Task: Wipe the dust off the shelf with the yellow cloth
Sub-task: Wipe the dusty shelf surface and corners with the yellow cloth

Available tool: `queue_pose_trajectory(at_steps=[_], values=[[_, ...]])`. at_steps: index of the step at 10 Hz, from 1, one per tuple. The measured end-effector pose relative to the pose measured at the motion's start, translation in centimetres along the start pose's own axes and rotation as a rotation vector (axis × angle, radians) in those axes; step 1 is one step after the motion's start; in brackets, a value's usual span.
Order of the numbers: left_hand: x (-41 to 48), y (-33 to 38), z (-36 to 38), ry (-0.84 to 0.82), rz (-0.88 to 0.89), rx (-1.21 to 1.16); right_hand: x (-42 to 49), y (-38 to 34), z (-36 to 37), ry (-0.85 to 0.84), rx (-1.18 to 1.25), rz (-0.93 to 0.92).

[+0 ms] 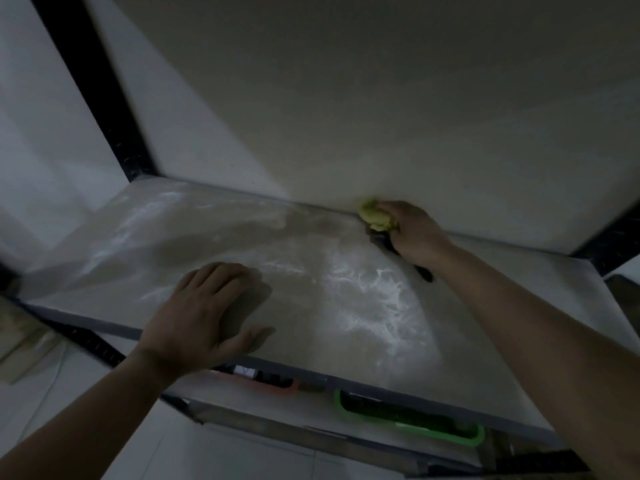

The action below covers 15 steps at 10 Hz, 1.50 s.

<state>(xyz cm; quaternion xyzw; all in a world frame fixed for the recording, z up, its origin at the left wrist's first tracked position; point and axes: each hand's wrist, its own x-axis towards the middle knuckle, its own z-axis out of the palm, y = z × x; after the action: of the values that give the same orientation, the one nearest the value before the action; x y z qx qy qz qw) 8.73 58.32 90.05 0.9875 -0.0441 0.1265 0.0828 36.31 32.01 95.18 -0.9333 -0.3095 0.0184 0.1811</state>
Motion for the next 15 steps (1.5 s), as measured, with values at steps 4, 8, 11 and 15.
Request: queue_pose_trajectory(at_steps=[4,8,11,15], values=[[0.1,-0.6,0.3,-0.017,-0.006,-0.020,-5.6,-4.6,1.1,-0.212,0.102,-0.414],[0.0,-0.1,-0.1,-0.028,-0.028,-0.019,0.4,-4.8,3.2,-0.042,-0.101,-0.266],[0.0,-0.2,0.0,-0.019,-0.013,-0.032,-8.7,2.2,-3.6,0.161,0.115,0.038],[0.0,0.2,-0.4,-0.008,0.004,-0.011,-17.8,10.1,-3.1,0.158,-0.130,0.526]])
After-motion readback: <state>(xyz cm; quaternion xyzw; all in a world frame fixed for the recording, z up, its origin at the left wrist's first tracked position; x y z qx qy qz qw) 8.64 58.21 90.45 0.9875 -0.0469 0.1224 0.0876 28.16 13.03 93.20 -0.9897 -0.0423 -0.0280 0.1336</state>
